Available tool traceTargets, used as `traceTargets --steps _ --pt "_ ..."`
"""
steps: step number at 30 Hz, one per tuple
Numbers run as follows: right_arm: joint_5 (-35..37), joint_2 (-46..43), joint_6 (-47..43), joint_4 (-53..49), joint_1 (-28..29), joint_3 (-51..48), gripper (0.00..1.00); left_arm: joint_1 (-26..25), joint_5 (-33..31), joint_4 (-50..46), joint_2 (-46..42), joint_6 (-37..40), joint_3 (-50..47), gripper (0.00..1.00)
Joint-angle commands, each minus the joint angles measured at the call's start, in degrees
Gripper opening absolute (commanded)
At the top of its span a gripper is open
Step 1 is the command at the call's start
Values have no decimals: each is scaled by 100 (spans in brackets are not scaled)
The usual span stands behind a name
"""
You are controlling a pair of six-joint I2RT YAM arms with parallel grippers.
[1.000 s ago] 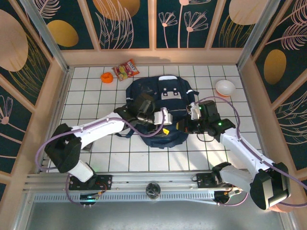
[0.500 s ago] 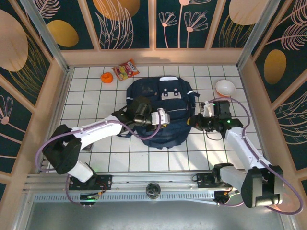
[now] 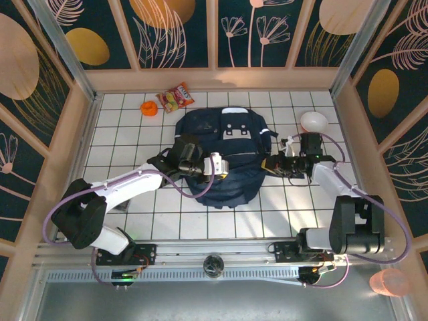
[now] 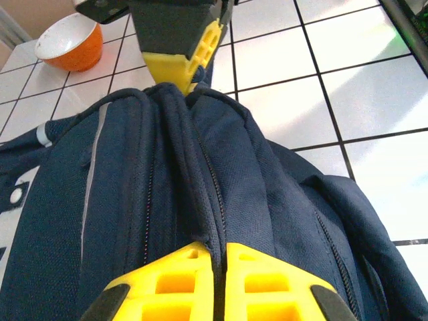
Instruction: Pack the student bag
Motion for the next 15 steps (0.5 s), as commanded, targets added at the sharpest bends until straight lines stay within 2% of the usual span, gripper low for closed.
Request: traceTargets --steps 1,6,9,11,15 --pt "1831 190 70 825 -582 337 0 76 749 -721 -480 239 -82 0" --pt "1337 81 -51 820 -569 181 0 79 616 -423 -542 -17 -255 0" --pt "1225 -276 -118 604 -570 -1 25 80 477 -237 -530 -116 -361 2" --pt "1374 -590 -184 328 -591 -55 36 76 426 -244 -488 -65 -382 3" --pt "1644 -1114 -262 -184 -633 -69 43 76 366 -302 -455 37 -385 9"
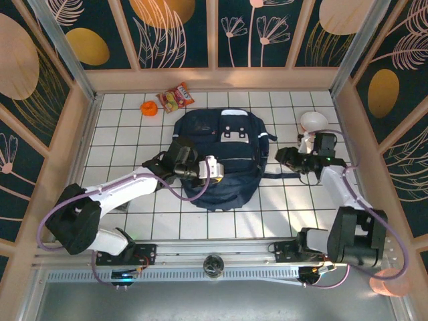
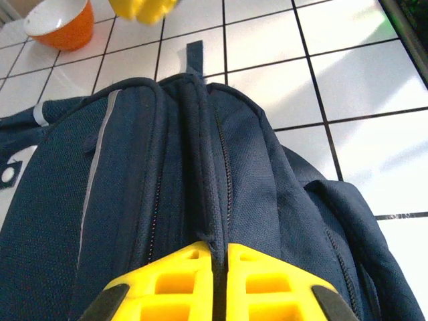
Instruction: Pack the student bag
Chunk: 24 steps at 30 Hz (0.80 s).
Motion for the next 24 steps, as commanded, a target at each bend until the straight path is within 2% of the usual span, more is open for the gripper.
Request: traceTargets --steps 1,3,5,7,9,11,14,21,24 --pt "590 -458 -97 -270 13 -51 43 13 416 -122 -165 91 -26 10" --pt "510 -656 -55 -183 18 -163 43 10 522 -120 -198 61 -18 17" --pt "371 -872 10 55 67 -308 44 10 555 -71 -251 -69 -6 36" --pt "327 -1150 81 315 172 -449 44 16 520 6 -316 -279 24 63" --pt "335 -1389 90 523 267 -560 44 11 459 -68 -371 -383 115 73" --pt "353 -1611 68 738 362 -654 44 12 417 -313 -358 -410 304 77" --pt "341 -1858 -27 1084 517 -827 45 8 101 -764 -186 -336 628 77" --pt "612 -2028 -839 1433 1258 -944 46 -28 -607 -1778 515 614 1132 81" --pt "634 -1942 -1147 1404 1377 -876 48 -67 -999 -2000 866 801 1283 81"
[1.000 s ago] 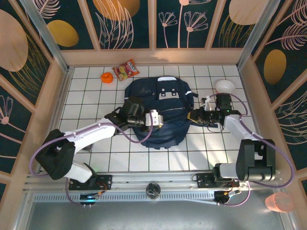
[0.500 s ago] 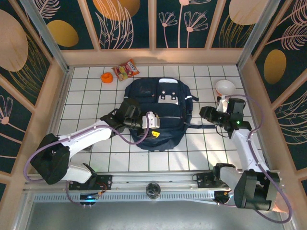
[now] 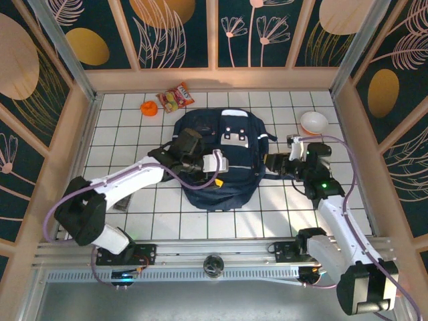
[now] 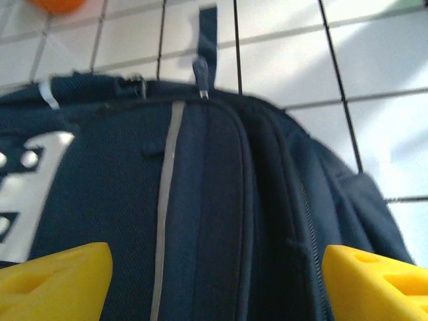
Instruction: Pack the student bag
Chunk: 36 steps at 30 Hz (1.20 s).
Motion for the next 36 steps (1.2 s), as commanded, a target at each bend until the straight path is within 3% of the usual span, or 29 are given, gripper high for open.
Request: traceTargets --steps 1,4,8,10,12,13,23,27,36 --pt "177 82 -567 225 85 72 48 -46 -601 -631 340 478 193 81" --pt "246 219 -752 81 88 179 49 -62 -1026 -435 527 441 175 74" --pt "394 274 -949 19 90 210 50 -66 -999 -310 470 394 131 50" --pt "448 268 -1090 25 90 177 50 -51 -848 -66 231 370 -61 31" --pt "492 261 -1335 -8 88 133 50 -7 -729 372 -125 240 -340 4" --pt "511 255 -1450 -33 87 110 50 50 -621 572 -286 162 -583 0" --pt "235 639 -2774 0 371 73 51 1155 998 1621 -1345 -504 -1373 0" --pt "-45 903 -3374 122 784 -37 52 1318 1216 1744 -1383 -635 -1256 0" --pt "-617 1448 -3963 617 1035 -185 53 1427 1414 1695 -1327 -637 -985 0"
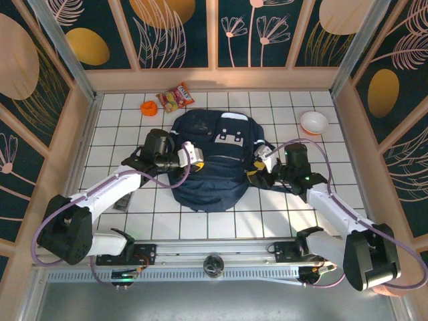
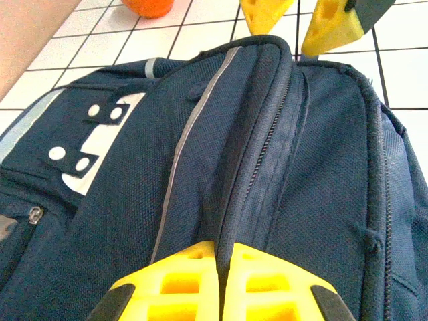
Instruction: Pack the student bag
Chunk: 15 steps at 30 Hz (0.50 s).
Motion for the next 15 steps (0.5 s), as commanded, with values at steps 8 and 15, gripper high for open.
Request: traceTargets --steps 8,15 --pt "-175 722 -717 305 54 110 45 75 509 516 -185 -168 354 0" --pt "-188 601 -698 362 38 198 0 76 359 477 -160 -133 383 0"
